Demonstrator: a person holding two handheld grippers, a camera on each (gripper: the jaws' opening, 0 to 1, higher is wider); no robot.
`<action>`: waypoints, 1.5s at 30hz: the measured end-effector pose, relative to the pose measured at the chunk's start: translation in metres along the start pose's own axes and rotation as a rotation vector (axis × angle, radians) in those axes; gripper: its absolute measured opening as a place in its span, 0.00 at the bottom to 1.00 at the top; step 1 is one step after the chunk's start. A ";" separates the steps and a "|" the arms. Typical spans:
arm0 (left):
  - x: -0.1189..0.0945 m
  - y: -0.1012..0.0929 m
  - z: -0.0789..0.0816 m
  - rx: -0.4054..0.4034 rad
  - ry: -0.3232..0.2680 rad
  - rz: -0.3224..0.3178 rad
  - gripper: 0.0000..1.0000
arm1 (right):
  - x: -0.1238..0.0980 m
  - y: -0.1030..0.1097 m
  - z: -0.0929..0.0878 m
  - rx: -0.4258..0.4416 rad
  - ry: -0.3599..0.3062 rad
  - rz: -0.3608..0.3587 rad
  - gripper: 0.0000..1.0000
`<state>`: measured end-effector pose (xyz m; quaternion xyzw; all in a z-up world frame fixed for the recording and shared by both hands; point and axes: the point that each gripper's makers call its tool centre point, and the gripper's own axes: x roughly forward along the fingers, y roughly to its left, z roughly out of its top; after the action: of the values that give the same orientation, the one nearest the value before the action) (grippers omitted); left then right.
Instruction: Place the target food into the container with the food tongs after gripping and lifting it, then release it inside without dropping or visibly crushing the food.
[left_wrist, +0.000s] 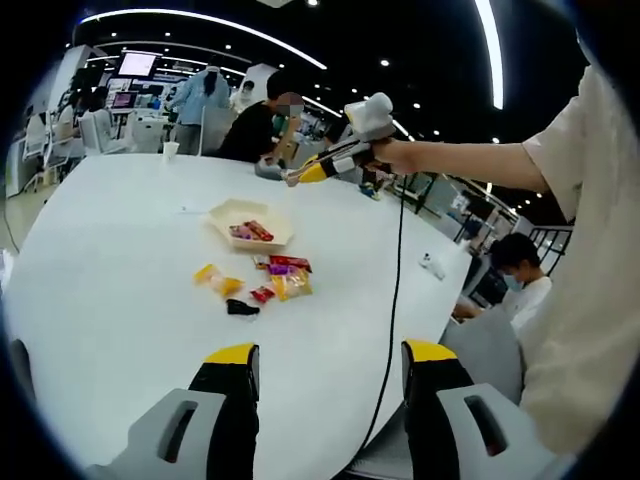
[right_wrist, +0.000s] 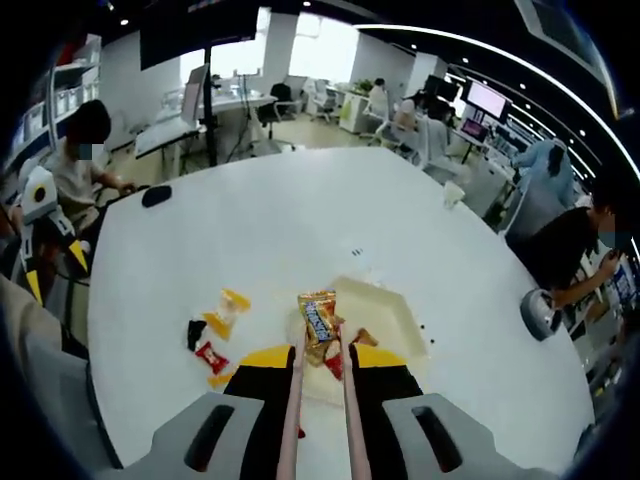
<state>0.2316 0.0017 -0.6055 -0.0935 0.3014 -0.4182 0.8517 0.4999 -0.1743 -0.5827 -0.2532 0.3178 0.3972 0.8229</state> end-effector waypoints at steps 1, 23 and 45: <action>0.000 0.001 0.001 -0.002 -0.002 0.002 0.57 | 0.000 -0.001 0.001 -0.001 0.000 -0.002 0.20; 0.001 0.004 0.002 -0.010 -0.006 0.011 0.61 | -0.003 -0.027 0.005 -0.002 0.005 -0.044 0.20; 0.001 0.004 -0.002 -0.018 -0.002 0.010 0.61 | -0.006 -0.036 0.011 -0.008 0.003 -0.069 0.21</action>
<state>0.2337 0.0032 -0.6088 -0.0999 0.3049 -0.4114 0.8531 0.5302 -0.1903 -0.5652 -0.2678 0.3086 0.3693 0.8347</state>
